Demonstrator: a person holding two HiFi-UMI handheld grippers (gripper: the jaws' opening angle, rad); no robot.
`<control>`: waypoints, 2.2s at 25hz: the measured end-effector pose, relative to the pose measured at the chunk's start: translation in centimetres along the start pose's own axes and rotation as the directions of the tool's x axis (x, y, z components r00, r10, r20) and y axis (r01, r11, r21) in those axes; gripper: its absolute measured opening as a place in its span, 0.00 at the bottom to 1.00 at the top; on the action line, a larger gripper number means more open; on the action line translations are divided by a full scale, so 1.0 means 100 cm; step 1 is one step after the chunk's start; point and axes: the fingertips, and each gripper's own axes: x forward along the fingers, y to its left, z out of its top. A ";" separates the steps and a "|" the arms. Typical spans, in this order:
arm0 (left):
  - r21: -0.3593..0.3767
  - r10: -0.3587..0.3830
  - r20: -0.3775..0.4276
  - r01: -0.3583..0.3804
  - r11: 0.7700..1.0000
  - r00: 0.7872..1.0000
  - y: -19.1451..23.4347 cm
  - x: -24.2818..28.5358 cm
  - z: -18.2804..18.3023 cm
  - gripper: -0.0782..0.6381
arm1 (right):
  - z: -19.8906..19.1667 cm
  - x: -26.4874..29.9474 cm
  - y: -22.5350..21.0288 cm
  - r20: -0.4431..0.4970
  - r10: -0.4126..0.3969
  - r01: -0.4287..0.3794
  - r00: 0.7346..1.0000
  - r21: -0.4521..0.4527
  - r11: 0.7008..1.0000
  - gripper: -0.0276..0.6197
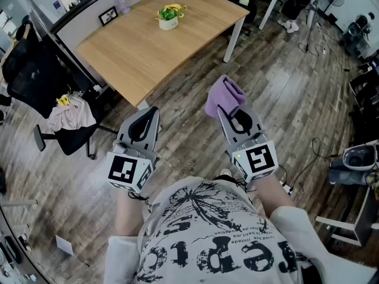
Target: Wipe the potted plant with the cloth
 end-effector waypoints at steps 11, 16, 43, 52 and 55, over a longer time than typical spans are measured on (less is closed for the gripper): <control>-0.010 -0.007 -0.006 0.007 1.000 1.000 0.011 0.010 -0.007 0.11 | -0.008 0.014 -0.005 -0.010 -0.006 0.006 1.000 0.024 1.000 0.14; -0.034 -0.002 -0.015 0.001 0.999 1.000 0.020 0.024 -0.012 0.11 | -0.017 0.025 -0.021 -0.043 -0.045 0.047 0.998 0.058 0.997 0.15; -0.088 0.339 -0.077 -0.345 0.935 0.938 0.104 0.368 -0.025 0.11 | -0.090 0.294 -0.332 -0.117 0.291 -0.282 0.950 0.087 0.956 0.15; -0.128 0.393 -0.154 -0.413 0.902 0.906 0.162 0.436 -0.062 0.11 | -0.124 0.384 -0.363 -0.165 0.364 -0.350 0.916 0.108 0.930 0.15; -0.130 0.398 -0.174 -0.421 0.897 0.901 0.193 0.460 -0.077 0.11 | -0.130 0.423 -0.371 -0.174 0.379 -0.367 0.909 0.098 0.925 0.15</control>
